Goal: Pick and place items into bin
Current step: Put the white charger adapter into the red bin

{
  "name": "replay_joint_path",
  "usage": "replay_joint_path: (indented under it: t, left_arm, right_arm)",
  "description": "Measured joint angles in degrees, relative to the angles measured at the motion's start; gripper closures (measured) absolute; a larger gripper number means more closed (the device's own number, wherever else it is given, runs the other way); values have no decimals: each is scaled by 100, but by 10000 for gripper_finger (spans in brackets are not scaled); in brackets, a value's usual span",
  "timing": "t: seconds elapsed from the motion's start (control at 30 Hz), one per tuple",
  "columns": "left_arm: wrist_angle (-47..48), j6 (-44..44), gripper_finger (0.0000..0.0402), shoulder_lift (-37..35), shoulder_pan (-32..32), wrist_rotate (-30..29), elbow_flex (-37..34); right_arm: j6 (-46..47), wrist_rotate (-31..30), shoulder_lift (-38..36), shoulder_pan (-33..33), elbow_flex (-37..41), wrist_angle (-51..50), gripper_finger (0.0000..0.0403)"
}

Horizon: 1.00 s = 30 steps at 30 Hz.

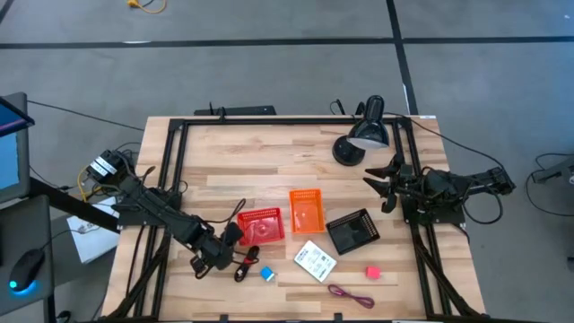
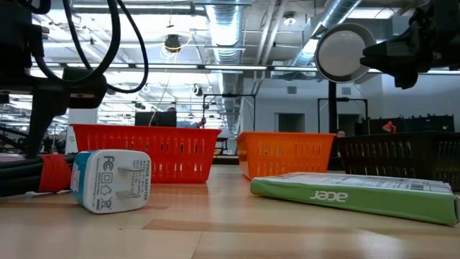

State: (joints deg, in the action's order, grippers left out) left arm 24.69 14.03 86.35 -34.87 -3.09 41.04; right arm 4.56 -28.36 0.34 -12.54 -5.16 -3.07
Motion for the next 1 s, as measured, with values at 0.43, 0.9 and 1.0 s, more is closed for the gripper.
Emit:
replay_joint_path:
  t: [0.43,0.9,1.0]
  left_arm:
    - [-387,-1163,204,285,11,145,-85]
    - [443,-2663,210,-2023,-76,-475,-113]
    - [395,-2341,213,-2644,-33,-1551,-109]
  right_arm:
    - [0,-2,0,1,-1,3,269]
    - [0,-2,0,0,-1,1,270]
    - [0,0,0,-1,-1,2,268]
